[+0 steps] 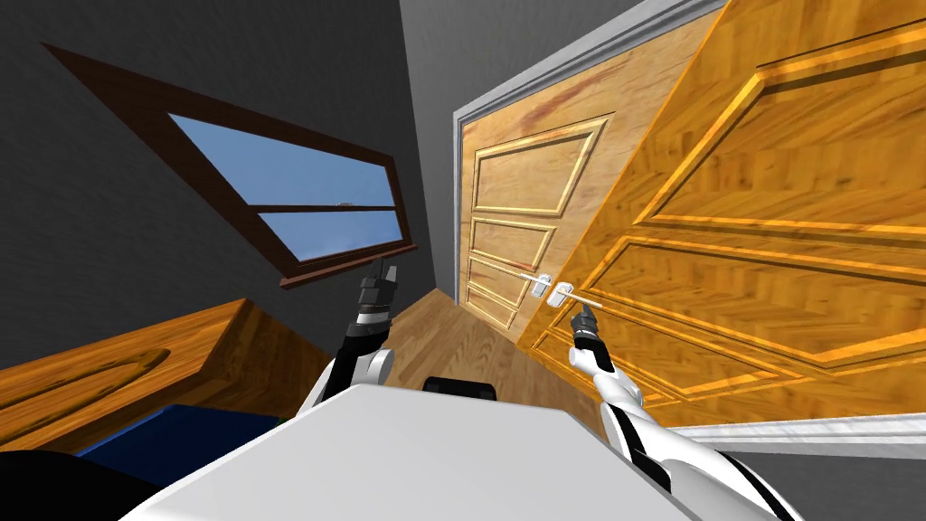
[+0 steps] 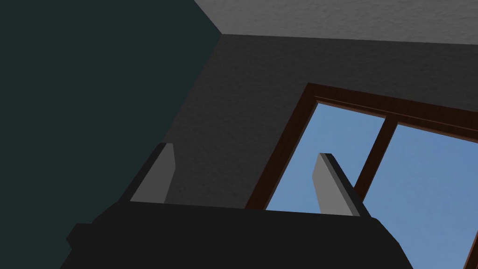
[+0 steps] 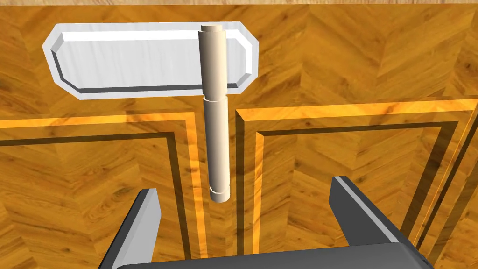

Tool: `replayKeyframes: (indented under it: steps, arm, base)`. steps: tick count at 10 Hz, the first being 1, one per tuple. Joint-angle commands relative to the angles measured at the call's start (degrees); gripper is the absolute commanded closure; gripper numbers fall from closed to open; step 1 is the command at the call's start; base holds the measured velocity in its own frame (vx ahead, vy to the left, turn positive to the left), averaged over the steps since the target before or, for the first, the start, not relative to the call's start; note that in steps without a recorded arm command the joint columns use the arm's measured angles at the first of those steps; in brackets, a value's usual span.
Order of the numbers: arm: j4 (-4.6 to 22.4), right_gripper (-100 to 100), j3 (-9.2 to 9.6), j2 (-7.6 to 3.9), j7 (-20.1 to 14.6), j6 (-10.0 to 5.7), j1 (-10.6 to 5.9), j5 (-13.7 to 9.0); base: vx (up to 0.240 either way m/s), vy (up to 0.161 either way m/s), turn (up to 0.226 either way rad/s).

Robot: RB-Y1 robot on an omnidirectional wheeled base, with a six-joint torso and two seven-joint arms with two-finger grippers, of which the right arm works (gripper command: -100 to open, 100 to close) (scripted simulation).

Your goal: Pull the door open

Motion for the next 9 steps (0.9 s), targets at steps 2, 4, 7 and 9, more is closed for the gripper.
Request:
replayKeyframes:
  steps: [2, 4, 7, 9]
  arm:
    - [2.53, -100, -0.47, -0.57, -0.28, -0.09, -0.95, -0.45]
    - [3.56, -100, -0.43, -0.92, -0.52, -0.24, -1.46, -0.49]
    - [4.51, -100, -1.45, -1.95, -0.38, -0.18, -0.51, -0.92]
    - [4.77, -100, -1.76, -2.19, -0.28, -0.12, -0.32, -1.05]
  base:
    - [0.043, -0.046, 0.041]
    - [0.02, -0.018, 0.029]
    - [0.057, -0.182, -0.082]
    - [0.116, -0.194, -0.021]
